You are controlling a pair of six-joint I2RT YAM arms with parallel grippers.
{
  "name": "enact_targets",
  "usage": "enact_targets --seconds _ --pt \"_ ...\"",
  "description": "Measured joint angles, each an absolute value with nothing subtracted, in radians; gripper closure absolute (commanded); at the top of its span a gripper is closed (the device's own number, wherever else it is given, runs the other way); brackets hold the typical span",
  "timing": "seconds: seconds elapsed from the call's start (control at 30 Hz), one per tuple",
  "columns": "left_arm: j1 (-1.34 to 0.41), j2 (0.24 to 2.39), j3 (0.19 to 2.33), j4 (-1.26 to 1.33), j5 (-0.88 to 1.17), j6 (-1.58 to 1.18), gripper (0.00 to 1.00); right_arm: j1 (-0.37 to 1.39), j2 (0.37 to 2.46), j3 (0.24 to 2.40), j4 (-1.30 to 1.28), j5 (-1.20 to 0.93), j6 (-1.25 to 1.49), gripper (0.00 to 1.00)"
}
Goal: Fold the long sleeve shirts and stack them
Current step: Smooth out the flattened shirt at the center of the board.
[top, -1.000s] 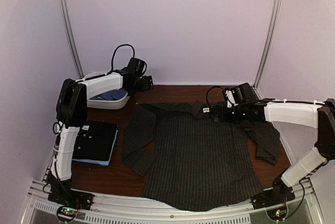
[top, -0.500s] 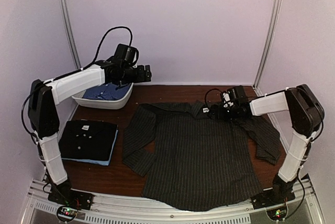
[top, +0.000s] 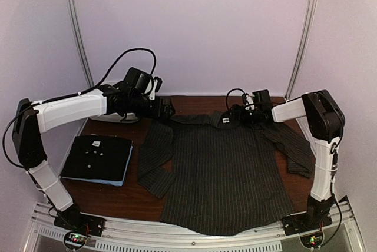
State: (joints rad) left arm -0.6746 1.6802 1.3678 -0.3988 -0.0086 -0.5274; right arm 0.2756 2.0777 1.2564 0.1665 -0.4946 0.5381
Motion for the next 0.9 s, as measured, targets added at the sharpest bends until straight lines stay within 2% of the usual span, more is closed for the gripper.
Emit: enact_targets --seconds 0.3,0.47,0.6,0.77,0.9 --pt "-0.777 1.665 1.312 -0.389 0.071 -0.520 0.07 0.229 2.304 1.486 0.352 -0.678 0.744 0.02" --pt "-0.809 1.724 1.311 -0.382 0.090 -0.520 0.08 0.204 2.338 1.517 0.484 -0.735 0.885 0.01" --pt "-0.811 1.805 1.323 -0.384 0.094 -0.520 0.12 0.195 2.348 1.564 0.574 -0.763 0.982 0.00" --pt "-0.811 1.969 1.448 -0.394 0.084 -0.506 0.20 0.194 2.363 1.627 0.670 -0.782 1.084 0.00" --pt "-0.810 2.151 1.680 -0.439 0.012 -0.489 0.25 0.194 2.368 1.626 0.716 -0.794 1.138 0.00"
